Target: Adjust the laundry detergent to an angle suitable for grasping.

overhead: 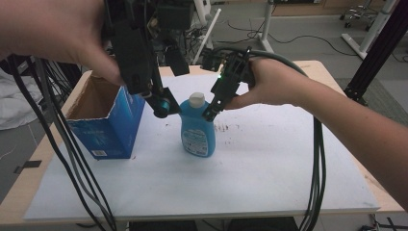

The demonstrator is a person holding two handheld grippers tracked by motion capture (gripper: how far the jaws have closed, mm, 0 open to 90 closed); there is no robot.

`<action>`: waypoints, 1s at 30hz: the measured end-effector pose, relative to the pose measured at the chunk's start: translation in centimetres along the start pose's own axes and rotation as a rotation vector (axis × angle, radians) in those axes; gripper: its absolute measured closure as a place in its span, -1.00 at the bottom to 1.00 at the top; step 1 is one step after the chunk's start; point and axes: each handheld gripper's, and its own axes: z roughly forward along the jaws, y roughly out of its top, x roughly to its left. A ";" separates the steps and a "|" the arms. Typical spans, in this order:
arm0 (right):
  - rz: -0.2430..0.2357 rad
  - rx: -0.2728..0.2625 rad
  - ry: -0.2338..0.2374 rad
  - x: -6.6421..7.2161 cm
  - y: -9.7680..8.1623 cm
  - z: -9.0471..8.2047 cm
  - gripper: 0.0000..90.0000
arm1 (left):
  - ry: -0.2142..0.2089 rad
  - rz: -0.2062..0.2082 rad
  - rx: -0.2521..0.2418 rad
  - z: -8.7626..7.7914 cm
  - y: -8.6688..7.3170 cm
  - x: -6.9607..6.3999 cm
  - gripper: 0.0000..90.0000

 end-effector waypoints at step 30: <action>0.022 0.106 0.003 0.2 2.0 4.6 -0.73 | -0.004 0.014 -0.001 -0.1 0.1 -0.5 -0.63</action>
